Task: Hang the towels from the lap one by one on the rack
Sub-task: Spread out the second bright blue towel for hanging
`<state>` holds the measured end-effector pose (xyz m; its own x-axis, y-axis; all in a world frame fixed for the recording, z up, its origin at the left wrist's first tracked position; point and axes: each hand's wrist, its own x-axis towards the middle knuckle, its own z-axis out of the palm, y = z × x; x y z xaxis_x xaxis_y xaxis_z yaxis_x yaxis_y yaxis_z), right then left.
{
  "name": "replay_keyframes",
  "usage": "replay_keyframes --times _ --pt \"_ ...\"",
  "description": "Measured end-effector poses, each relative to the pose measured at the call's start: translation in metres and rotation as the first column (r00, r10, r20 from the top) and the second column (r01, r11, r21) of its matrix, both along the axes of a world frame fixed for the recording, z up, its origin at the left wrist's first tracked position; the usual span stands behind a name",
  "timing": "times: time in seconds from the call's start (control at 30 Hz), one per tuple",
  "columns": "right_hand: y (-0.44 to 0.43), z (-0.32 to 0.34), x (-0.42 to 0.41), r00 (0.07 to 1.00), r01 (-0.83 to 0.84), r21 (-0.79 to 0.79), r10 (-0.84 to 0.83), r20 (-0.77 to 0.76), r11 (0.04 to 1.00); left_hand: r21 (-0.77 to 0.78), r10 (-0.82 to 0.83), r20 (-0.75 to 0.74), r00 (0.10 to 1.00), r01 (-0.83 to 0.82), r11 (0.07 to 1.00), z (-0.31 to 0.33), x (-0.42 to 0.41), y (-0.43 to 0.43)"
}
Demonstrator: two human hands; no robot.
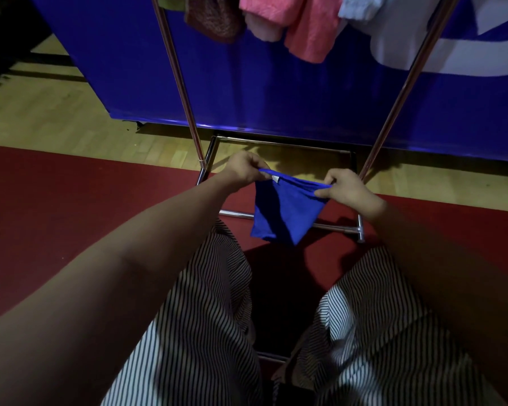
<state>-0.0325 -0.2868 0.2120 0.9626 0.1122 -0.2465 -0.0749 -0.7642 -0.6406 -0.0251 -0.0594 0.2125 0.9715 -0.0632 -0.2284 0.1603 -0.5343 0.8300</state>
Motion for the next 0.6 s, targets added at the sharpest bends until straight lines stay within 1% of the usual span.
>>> replay_keyframes --times 0.07,0.13,0.17,0.2,0.23,0.27,0.3,0.37,0.43,0.5,0.6 --pt "0.001 0.003 0.0 1.0 0.002 0.137 -0.003 0.009 0.991 -0.119 0.017 0.027 0.999 -0.013 0.993 0.004 0.0 0.002" --pt "0.0 0.004 0.002 0.995 0.059 0.294 -0.078 0.055 0.954 -0.242 0.019 0.097 0.995 0.005 0.97 0.008 0.0 0.006" --pt "-0.001 0.004 0.002 0.992 0.075 0.319 -0.102 0.069 0.945 -0.266 0.006 0.112 0.994 0.025 0.964 0.009 0.0 0.009" --pt "-0.001 0.003 0.002 0.994 0.071 0.292 -0.093 0.061 0.954 -0.246 -0.012 0.092 0.996 0.034 0.969 0.009 -0.001 0.01" --pt "-0.001 0.002 0.001 0.998 0.049 0.216 -0.057 0.029 0.975 -0.183 -0.039 0.051 0.998 0.047 0.982 0.008 -0.002 0.012" --pt "-0.001 -0.001 0.0 1.0 0.03 0.141 -0.03 0.001 0.99 -0.095 -0.072 0.003 0.997 0.072 0.993 0.006 -0.004 0.013" --pt "-0.002 -0.004 -0.001 0.999 0.028 0.101 -0.026 -0.022 0.994 -0.005 -0.102 -0.039 0.994 0.102 0.995 0.004 -0.005 0.013" --pt "-0.002 -0.005 -0.001 0.999 0.03 0.113 -0.026 -0.038 0.993 0.078 -0.143 -0.068 0.987 0.148 0.986 0.003 -0.006 0.011" --pt "0.002 -0.002 -0.002 0.999 -0.013 0.11 0.018 -0.047 0.994 0.071 -0.146 -0.057 0.988 0.149 0.986 0.005 -0.008 0.01" --pt "0.005 0.001 -0.004 0.997 -0.055 0.099 0.06 -0.047 0.994 0.028 -0.145 -0.062 0.988 0.147 0.989 0.007 -0.009 0.008" --pt "0.01 0.001 -0.006 0.999 -0.039 0.096 0.038 0.008 0.995 -0.001 -0.124 -0.044 0.991 0.124 0.992 0.007 -0.009 0.003"
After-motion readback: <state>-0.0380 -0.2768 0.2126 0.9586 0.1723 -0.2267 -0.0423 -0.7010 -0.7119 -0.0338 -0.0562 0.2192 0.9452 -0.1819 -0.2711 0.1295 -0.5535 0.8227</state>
